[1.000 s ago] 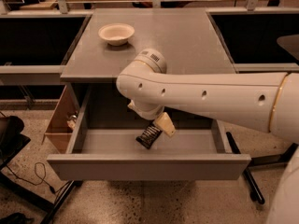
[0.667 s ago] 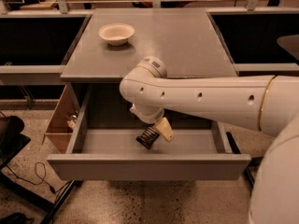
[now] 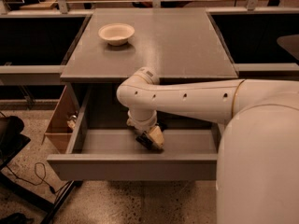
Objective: Pick rxbar chocolate from top drawer and place on counter
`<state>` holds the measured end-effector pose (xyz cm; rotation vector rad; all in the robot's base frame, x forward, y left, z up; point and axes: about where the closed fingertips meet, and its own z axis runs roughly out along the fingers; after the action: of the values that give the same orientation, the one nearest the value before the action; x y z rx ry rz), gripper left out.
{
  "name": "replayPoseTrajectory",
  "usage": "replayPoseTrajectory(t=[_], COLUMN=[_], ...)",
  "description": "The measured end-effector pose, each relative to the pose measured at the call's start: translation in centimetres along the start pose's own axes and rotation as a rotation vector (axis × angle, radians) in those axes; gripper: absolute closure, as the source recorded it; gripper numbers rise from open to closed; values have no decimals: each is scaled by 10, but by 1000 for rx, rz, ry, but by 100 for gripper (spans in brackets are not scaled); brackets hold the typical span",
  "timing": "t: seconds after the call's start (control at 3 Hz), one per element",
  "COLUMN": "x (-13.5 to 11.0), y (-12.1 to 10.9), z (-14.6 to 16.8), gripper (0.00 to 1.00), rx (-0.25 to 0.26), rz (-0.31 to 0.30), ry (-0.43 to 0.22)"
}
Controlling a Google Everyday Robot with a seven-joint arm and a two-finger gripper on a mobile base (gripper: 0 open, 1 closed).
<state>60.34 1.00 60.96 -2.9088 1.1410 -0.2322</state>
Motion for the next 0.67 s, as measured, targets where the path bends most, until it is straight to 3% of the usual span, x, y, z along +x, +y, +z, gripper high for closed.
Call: replayPoseTrajectory(t=[0.33,0.67], x=[-10,-10], y=[-5,-5], z=[21,17], gripper=[27,50], rx=[-36,-40], rz=[-34,-36], ry=[-33,-36])
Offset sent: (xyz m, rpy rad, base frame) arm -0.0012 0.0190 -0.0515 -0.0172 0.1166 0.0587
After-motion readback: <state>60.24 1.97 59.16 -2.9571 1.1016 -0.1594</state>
